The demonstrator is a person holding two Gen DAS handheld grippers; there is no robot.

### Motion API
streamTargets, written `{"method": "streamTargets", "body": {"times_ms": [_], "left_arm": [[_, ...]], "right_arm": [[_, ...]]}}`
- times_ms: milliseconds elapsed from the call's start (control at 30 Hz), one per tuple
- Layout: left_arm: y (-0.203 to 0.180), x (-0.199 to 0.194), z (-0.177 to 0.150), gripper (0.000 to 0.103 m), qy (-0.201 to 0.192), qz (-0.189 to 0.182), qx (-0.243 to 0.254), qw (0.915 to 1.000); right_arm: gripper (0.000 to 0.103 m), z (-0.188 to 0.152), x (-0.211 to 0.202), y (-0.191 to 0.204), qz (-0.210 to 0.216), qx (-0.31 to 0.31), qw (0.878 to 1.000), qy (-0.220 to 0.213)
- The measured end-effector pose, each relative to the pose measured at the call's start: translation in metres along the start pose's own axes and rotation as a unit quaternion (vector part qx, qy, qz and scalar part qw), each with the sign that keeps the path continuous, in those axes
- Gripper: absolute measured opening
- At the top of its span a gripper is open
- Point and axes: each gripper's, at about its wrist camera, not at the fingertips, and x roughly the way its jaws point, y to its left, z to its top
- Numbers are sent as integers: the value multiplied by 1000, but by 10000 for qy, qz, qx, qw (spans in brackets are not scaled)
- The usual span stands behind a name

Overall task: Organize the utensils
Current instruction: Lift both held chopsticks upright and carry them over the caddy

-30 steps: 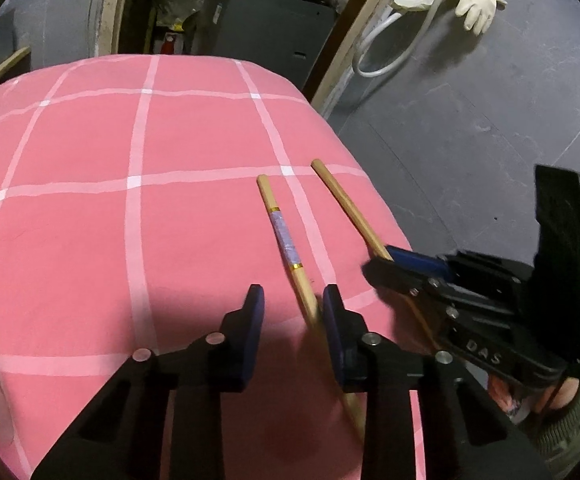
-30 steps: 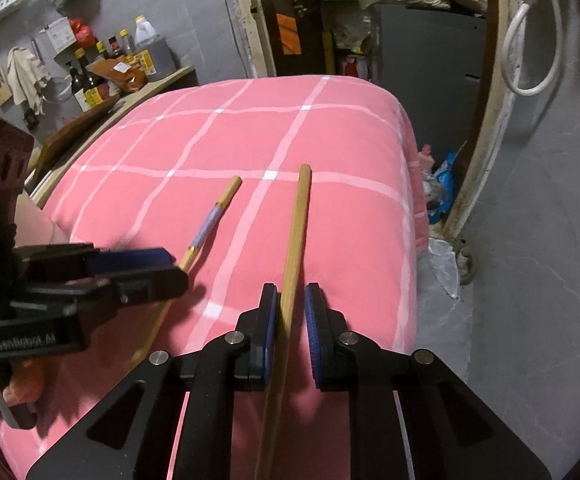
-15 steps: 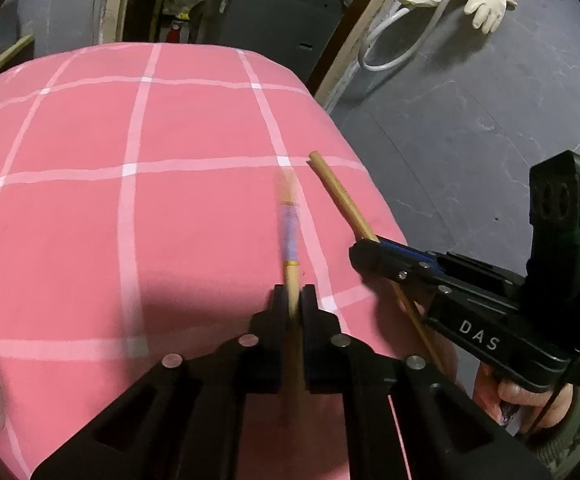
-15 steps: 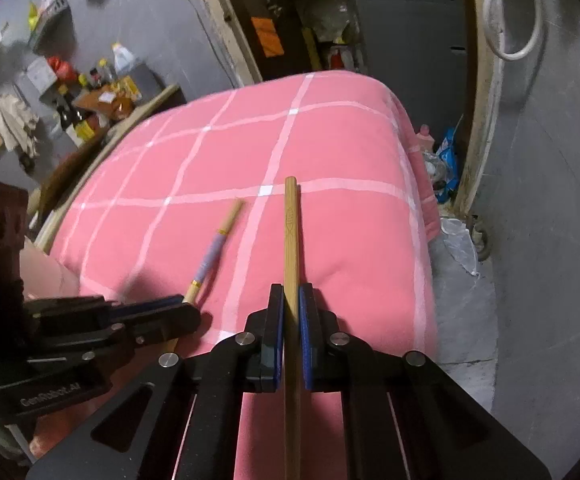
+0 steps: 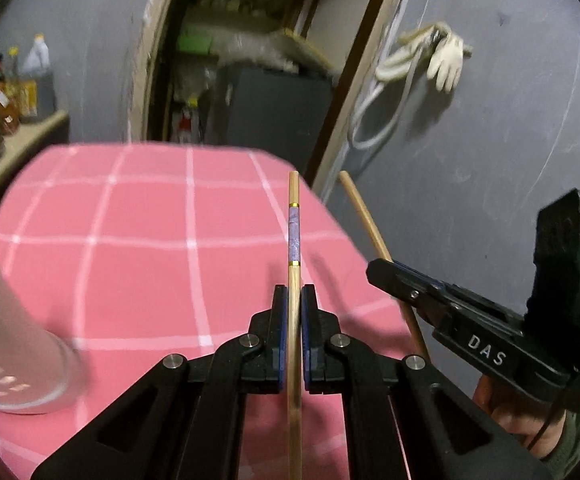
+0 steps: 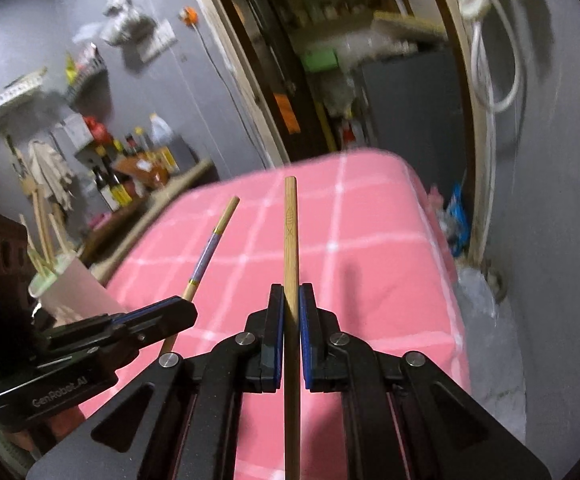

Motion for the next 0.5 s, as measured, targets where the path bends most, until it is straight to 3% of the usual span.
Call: {"method": "streamTargets", "body": {"times_ms": [200,500], "left_arm": [[-4,-46,6,4,-861,47,91,9962],[6,-107,20,4,-1873,165,96,9821]], "right_arm": [[5,9,-30,43,64,-433,9956,-831],[5,20,-59,98,432,-747,9731,-2138]]}}
